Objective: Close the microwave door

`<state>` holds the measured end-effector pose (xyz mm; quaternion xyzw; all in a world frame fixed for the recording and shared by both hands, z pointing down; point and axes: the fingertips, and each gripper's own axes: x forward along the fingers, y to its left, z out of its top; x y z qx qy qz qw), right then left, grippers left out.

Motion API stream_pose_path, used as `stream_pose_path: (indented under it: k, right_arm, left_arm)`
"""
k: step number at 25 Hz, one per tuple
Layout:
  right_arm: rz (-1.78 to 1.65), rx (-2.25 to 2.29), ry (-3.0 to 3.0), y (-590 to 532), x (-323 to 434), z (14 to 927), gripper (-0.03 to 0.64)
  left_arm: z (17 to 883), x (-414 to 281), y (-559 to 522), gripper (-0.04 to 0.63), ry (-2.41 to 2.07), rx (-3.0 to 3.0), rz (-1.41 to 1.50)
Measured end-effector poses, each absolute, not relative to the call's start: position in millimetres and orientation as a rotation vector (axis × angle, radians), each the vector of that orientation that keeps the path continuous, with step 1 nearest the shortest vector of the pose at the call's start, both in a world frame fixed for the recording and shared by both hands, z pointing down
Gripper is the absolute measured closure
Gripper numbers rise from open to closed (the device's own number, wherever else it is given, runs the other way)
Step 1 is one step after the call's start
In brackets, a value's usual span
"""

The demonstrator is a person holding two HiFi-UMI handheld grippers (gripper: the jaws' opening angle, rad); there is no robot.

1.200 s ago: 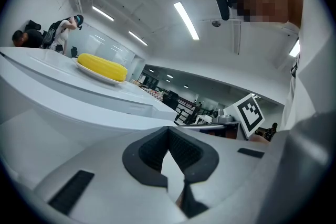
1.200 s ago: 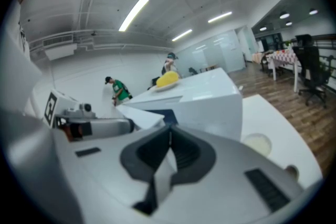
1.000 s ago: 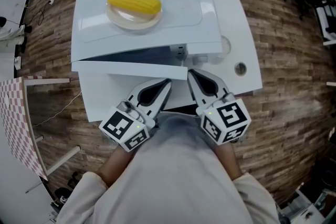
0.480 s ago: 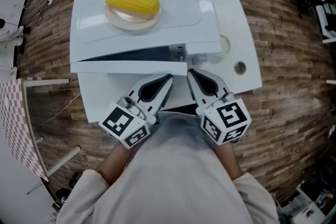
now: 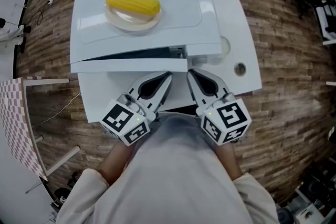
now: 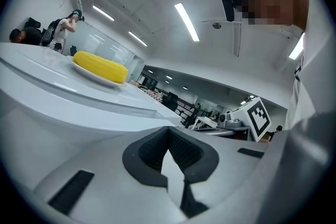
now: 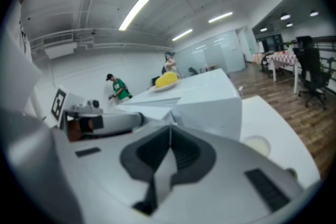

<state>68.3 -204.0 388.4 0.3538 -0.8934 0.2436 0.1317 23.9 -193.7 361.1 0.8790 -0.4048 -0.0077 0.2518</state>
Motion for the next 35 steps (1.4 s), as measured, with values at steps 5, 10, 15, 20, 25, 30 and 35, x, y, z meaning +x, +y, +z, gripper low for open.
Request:
stream_pose_path:
  k: [5,10,15,20,25,30,35]
  right_arm:
    - [0.707,0.995,-2.6,-203,64,388,0.593]
    - [0.698,0.95,-2.613,-200,58,388,0.592]
    - [0.678,0.947,-2.627,-203,55,385,0.592]
    - [0.679,0.954,-2.632,-208,55,383,0.592]
    - [0.682,0.955,-2.636,-211,55,382,0.593]
    - [0.689,0.962,-2.649,-213,55,382,0.594]
    - [0.7,0.968,-2.654,-214,55,381,0.594]
  left_arm:
    - [362,22,-198,0.577,-1.101,2.367,-0.043]
    - [362,21,-202,0.577,-1.102,2.335,-0.086]
    - [364,20,-206,0.576,-1.105,2.335,-0.081]
    - [366,19,-208,0.575,-1.11,2.323,-0.075]
    - [368,20,-208,0.576,-1.101,2.313,-0.072]
    - [370,21,-209,0.576,-1.092,2.312,-0.068]
    - [371,21,-209,0.576,-1.083,2.313,-0.06]
